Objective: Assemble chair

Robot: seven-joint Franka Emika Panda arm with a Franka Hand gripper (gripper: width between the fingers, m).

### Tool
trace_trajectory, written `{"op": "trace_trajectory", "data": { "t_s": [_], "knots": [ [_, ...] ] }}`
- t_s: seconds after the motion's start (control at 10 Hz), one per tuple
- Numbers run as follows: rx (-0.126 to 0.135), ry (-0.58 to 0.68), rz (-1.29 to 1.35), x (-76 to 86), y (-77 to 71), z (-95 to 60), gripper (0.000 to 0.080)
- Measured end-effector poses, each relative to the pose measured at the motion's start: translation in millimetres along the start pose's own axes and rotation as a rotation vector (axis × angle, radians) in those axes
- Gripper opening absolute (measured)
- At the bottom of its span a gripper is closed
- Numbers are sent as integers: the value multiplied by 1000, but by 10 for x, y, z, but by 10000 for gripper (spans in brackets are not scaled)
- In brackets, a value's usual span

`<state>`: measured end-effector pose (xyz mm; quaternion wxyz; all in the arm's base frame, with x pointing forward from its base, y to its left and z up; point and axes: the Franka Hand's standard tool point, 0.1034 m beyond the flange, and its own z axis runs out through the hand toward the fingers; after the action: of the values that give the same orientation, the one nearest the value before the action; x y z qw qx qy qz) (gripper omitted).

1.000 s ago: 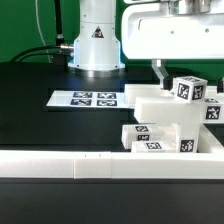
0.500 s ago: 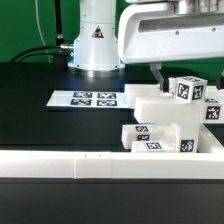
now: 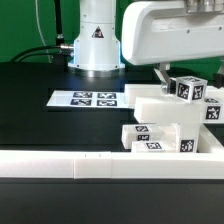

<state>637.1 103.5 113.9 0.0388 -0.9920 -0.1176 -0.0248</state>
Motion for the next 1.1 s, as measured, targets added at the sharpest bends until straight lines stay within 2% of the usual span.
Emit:
{"op": "trace_trajectory", "data": {
  "t_s": [0.1, 0.2, 0.3, 0.4, 0.7, 1.1],
  "knots": [
    [-1, 0, -54, -2, 19, 1, 560],
    [-1, 0, -43, -3, 22, 1, 426],
    [-1, 0, -43, -3, 23, 1, 426],
    [-1, 0, -42, -3, 25, 1, 282],
    [0, 0, -22, -3, 27, 1, 284],
    [9, 36, 396, 33, 9, 12, 284]
  ]
}}
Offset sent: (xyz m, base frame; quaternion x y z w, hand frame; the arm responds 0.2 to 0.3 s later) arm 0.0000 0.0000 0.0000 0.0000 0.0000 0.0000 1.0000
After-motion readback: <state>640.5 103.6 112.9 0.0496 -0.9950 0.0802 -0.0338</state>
